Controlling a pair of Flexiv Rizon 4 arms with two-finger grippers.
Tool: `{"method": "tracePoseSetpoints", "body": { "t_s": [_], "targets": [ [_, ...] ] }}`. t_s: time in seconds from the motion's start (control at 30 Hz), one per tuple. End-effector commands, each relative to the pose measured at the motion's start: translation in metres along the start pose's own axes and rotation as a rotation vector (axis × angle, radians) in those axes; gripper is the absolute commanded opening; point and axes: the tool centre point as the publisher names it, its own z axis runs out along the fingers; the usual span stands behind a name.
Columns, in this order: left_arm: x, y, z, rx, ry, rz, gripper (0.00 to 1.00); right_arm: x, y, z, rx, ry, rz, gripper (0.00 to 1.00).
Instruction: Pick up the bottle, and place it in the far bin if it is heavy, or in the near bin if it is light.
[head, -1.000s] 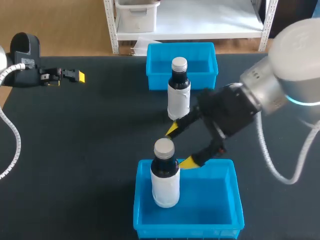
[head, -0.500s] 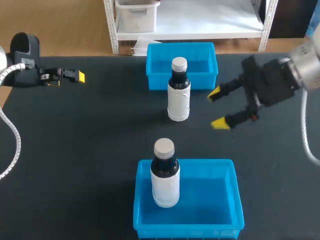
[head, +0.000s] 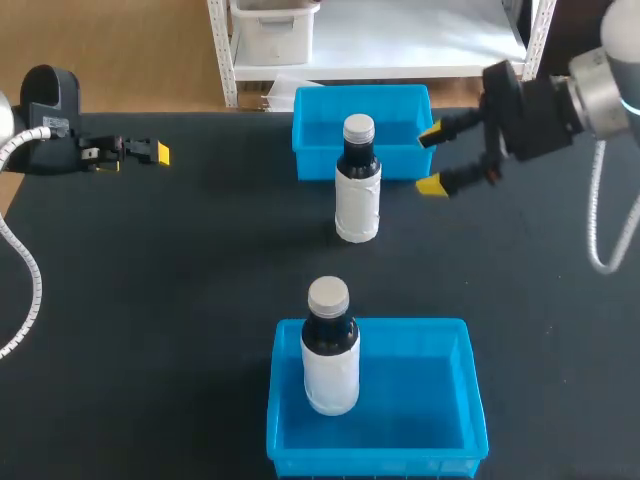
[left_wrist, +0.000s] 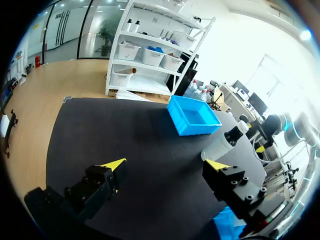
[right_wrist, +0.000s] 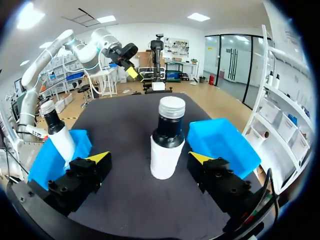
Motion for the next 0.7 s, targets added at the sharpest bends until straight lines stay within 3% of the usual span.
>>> {"method": "tracePoseSetpoints", "body": {
  "t_s": [0.03,0.3,0.7],
  "targets": [
    [0.0,0.0,0.0,0.0,0.0,0.0,1.0,-0.003,-0.032,0.019,-0.03,-0.016,-0.005,1.0],
    [0.0,0.0,0.0,0.0,0.0,0.0,1.0,-0.012,-0.04,0.036,-0.037,-0.05,0.001,1.0],
    [0.0,0.0,0.0,0.0,0.0,0.0,1.0,-0.029,-0.031,0.061,-0.084,-0.079,-0.025,1.0]
  ]
}}
